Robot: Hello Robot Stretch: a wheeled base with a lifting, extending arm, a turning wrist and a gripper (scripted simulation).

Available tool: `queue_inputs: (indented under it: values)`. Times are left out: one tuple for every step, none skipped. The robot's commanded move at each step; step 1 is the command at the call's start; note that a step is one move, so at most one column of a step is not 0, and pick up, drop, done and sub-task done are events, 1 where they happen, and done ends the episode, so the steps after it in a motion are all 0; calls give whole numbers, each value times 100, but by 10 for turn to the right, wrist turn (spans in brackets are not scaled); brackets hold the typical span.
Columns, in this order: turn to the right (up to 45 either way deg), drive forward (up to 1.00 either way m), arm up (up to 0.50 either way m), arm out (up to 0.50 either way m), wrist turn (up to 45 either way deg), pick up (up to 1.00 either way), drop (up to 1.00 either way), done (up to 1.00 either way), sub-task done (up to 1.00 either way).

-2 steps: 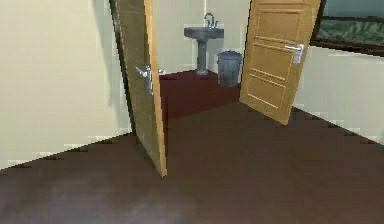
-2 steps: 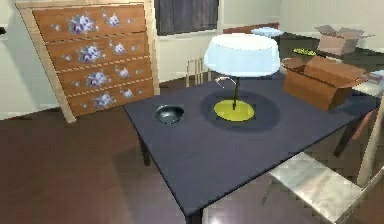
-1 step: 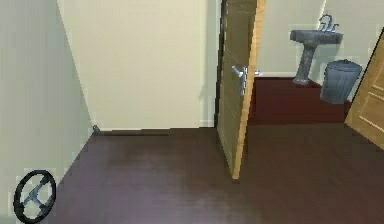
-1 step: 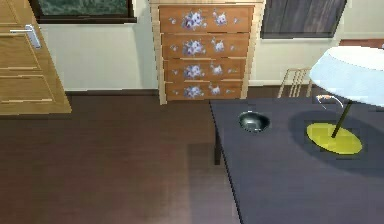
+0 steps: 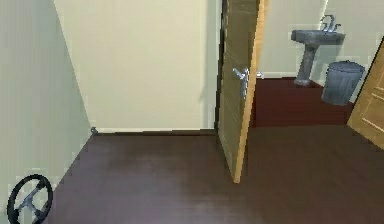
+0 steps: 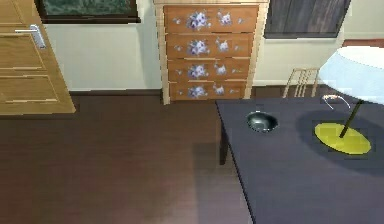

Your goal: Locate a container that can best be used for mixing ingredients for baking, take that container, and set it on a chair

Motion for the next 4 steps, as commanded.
queue_inputs:
  values:
    - [210, 0, 0, 0, 0, 0, 0, 0, 0]
    - [450, 0, 0, 0, 0, 0, 0, 0, 0]
    - [210, 0, 0, 0, 0, 0, 0, 0, 0]
    - [0, 100, 0, 0, 0, 0, 0, 0, 0]
